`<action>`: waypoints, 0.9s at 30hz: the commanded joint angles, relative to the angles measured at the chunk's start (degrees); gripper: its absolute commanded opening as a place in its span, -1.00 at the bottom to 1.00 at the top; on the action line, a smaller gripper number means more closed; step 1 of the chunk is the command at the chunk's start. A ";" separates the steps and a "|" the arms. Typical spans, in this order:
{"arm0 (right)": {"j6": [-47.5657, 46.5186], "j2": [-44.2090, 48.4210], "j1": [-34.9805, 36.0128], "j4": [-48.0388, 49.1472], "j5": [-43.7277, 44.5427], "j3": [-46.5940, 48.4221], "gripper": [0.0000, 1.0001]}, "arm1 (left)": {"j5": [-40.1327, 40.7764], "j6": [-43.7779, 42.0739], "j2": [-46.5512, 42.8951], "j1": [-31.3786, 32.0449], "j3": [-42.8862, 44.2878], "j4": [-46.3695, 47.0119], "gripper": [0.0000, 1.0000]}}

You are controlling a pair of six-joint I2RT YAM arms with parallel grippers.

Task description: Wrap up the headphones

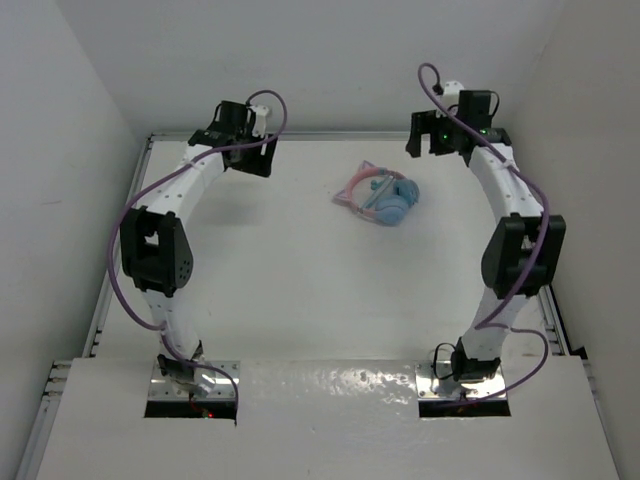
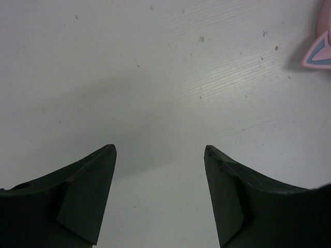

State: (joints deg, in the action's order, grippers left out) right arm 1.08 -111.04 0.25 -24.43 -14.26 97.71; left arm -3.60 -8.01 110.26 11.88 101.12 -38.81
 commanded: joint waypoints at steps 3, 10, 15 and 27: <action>13.83 10.40 -4.81 -2.29 15.56 -5.24 0.98 | 3.06 0.28 -6.01 -0.63 -0.48 0.93 0.46; 34.77 22.44 -21.16 -10.28 18.22 -23.33 0.98 | 7.11 1.24 -10.93 -1.24 -5.05 1.10 0.60; 35.39 33.48 -24.68 -11.88 22.25 -37.05 0.98 | 10.62 2.64 -13.57 -1.33 -12.15 1.72 0.63; 41.72 63.12 -24.77 -9.84 30.34 -58.59 0.98 | 10.37 4.23 -20.43 -1.33 -23.25 7.25 0.64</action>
State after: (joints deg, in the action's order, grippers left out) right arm 40.32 -50.78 -24.60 -33.74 13.06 40.45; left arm 7.18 -5.04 93.43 11.14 77.54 -35.79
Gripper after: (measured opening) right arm 0.992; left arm 0.819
